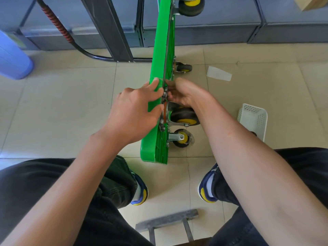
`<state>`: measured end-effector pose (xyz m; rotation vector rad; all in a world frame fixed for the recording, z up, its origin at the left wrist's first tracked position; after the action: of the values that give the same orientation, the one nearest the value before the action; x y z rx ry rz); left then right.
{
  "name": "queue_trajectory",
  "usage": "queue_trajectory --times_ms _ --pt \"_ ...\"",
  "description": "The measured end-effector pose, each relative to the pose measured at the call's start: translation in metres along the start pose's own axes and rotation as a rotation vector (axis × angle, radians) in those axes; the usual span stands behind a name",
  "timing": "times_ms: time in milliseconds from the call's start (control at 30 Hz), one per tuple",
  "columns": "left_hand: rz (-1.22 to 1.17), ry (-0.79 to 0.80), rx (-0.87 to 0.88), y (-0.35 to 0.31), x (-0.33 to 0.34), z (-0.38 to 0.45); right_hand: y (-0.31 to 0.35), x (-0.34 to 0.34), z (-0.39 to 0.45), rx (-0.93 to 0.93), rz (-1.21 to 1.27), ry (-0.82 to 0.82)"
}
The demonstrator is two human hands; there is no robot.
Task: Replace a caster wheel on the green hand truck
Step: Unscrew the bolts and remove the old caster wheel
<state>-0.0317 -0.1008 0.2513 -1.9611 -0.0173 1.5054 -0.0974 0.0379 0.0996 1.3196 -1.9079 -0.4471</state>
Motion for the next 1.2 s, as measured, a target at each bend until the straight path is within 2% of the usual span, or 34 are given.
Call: queue_trajectory --times_ms 200,367,533,667,733,967,1200 --pt "-0.006 0.007 -0.001 0.0 0.0 -0.001 0.006 0.002 0.003 -0.052 -0.054 -0.089" --pt "-0.013 0.024 -0.046 -0.002 0.0 0.001 0.024 0.0 -0.001 -0.183 -0.229 -0.198" --pt "-0.005 0.026 -0.059 -0.003 0.0 0.001 0.03 0.001 -0.009 -0.259 -0.292 -0.237" --pt "0.0 0.031 -0.064 -0.003 0.001 0.001 0.04 -0.001 -0.016 -0.382 -0.44 -0.297" --pt "0.002 0.037 -0.062 -0.003 0.001 0.001 0.038 -0.003 -0.019 -0.426 -0.422 -0.319" --pt "-0.015 0.036 -0.047 -0.003 0.002 0.001 0.03 -0.006 -0.027 -0.488 -0.303 -0.321" --pt "-0.004 0.043 -0.041 -0.005 0.001 0.0 0.036 0.003 -0.018 -0.485 -0.453 -0.316"
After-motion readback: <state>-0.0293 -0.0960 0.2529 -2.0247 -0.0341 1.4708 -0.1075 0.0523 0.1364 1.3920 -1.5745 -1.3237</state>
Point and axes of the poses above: each hand's wrist, its own z-axis towards the middle knuckle, its own x-axis out of the palm, y = z × x, the point moved 7 cm from there along z, towards the middle knuckle, and after that the axes turned 7 degrees about y, right-handed, at the moved point
